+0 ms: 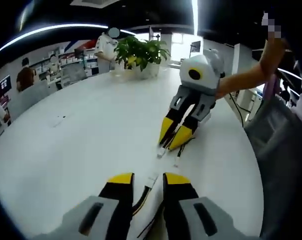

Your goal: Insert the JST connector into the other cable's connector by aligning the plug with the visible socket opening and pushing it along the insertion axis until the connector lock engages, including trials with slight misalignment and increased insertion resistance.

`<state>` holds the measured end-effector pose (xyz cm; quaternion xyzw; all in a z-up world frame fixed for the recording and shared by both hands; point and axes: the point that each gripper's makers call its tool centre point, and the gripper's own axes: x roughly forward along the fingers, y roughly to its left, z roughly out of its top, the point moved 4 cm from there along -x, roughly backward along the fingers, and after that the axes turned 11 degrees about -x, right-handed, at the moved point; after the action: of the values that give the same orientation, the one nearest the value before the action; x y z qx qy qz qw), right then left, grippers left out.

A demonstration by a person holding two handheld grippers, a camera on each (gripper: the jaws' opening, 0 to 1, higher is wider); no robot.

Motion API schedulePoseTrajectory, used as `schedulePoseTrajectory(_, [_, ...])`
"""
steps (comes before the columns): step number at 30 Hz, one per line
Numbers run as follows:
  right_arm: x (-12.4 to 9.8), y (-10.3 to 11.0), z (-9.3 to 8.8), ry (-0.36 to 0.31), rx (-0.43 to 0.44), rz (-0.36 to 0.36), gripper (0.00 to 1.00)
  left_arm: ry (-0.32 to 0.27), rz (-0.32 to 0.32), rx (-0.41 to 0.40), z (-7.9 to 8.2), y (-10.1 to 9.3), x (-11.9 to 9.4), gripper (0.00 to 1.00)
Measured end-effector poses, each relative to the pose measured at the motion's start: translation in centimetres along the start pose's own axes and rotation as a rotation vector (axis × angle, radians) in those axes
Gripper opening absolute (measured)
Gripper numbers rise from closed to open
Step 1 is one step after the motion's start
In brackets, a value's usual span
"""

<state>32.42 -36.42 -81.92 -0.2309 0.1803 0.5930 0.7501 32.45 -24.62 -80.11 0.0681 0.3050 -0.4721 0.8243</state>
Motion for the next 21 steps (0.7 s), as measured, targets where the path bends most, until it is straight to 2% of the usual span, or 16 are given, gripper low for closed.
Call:
schedulePoseTrajectory(14, [-0.06, -0.07, -0.33, 0.013, -0.009, 0.009, 0.09, -0.026, -0.062, -0.007, -0.31, 0.04, 0.21, 0.16])
schedulePoseTrajectory(21, [-0.10, -0.07, -0.32, 0.013, -0.005, 0.013, 0.08, -0.013, -0.069, 0.018, -0.64, 0.06, 0.48, 0.17])
